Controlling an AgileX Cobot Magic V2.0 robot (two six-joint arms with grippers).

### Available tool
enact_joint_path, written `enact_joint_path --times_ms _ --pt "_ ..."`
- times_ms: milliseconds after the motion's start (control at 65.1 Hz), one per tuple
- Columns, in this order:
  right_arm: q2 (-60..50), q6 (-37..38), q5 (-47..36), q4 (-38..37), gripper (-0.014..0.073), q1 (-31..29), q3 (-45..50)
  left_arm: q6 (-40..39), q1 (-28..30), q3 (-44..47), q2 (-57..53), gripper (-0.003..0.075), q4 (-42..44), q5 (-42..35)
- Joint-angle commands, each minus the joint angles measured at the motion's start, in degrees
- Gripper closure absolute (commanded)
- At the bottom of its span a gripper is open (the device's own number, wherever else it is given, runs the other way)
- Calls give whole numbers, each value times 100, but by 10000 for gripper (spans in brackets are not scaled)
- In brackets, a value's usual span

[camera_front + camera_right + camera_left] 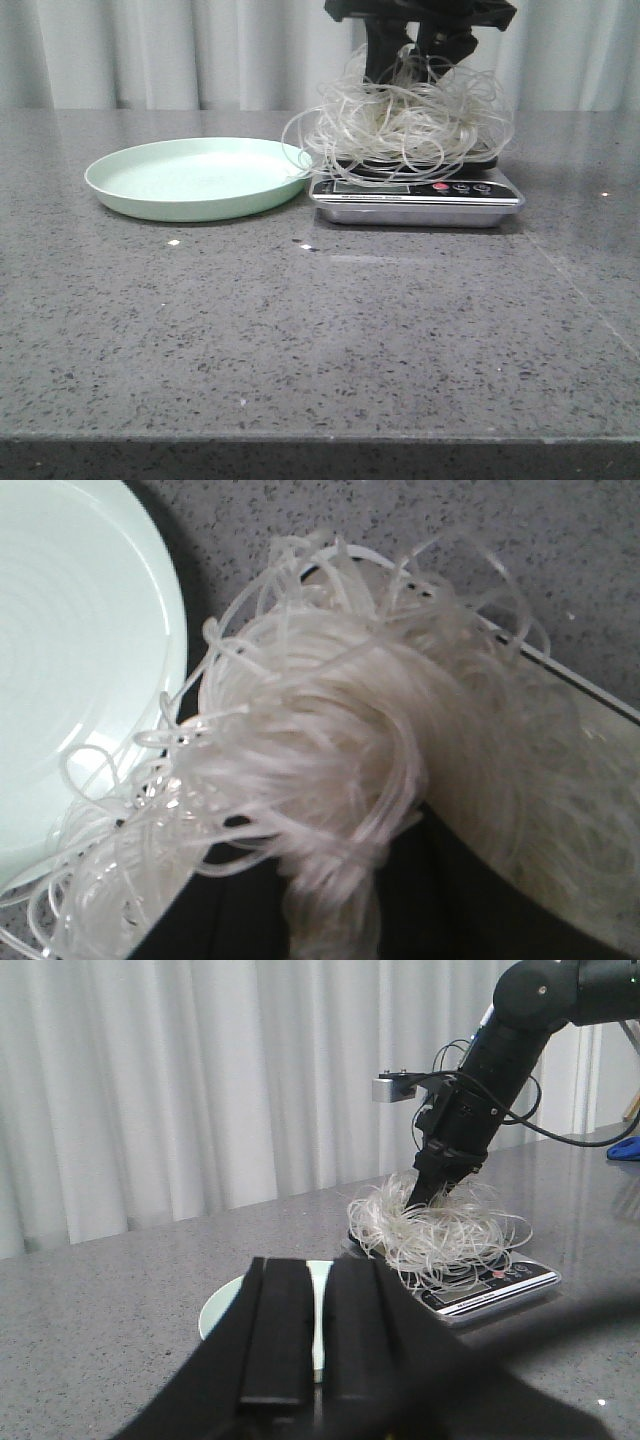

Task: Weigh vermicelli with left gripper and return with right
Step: 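Lower the right gripper onto the vermicelli on the scale and close it, then lift the vermicelli with the right gripper and carry it over the plate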

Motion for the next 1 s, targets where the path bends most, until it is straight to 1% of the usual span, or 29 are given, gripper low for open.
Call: enact_joint_path --times_ms 0,123,215,246,353,491,584,753,814,860,937,952,968,983 --pt "-173 -14 593 212 428 -5 -601 -14 14 -145 -11 574 -31 -461" --pt "-173 -14 686 765 428 28 -1178 -14 14 -145 -11 574 -31 -461" --pt "-150 -14 507 1350 428 165 -1617 -14 14 -145 -11 574 -31 -461" --pt "-145 -14 438 1433 428 239 -1707 -14 14 -145 -11 574 -31 -461" --pt "-66 -14 105 1504 428 541 -1905 -14 14 -145 -11 574 -31 -461" --pt "193 -14 -281 1490 428 904 -1934 -14 14 -145 -11 574 -31 -461" --pt "419 -14 -286 1472 428 1020 -1934 -14 14 -145 -11 574 -31 -461" --pt "909 -14 -134 1473 422 1032 -1934 -14 14 -145 -11 574 -31 -461" --pt "1022 -14 -129 1473 386 1032 -1934 -14 14 -145 -11 574 -31 -461" --pt "1060 -14 -123 1471 333 1032 -1934 -14 14 -145 -11 574 -31 -450" --pt "1058 -14 -129 1471 197 1032 -1934 -14 14 -145 -11 574 -31 -439" --pt "1047 -14 -137 1471 158 1032 -1934 -14 14 -145 -11 574 -31 -439" --pt "1047 -14 -137 1471 146 1032 -1934 -14 14 -145 -11 574 -31 -439" --pt "1032 -14 -142 1464 109 1032 -1940 -14 14 -145 -11 574 -31 -439"
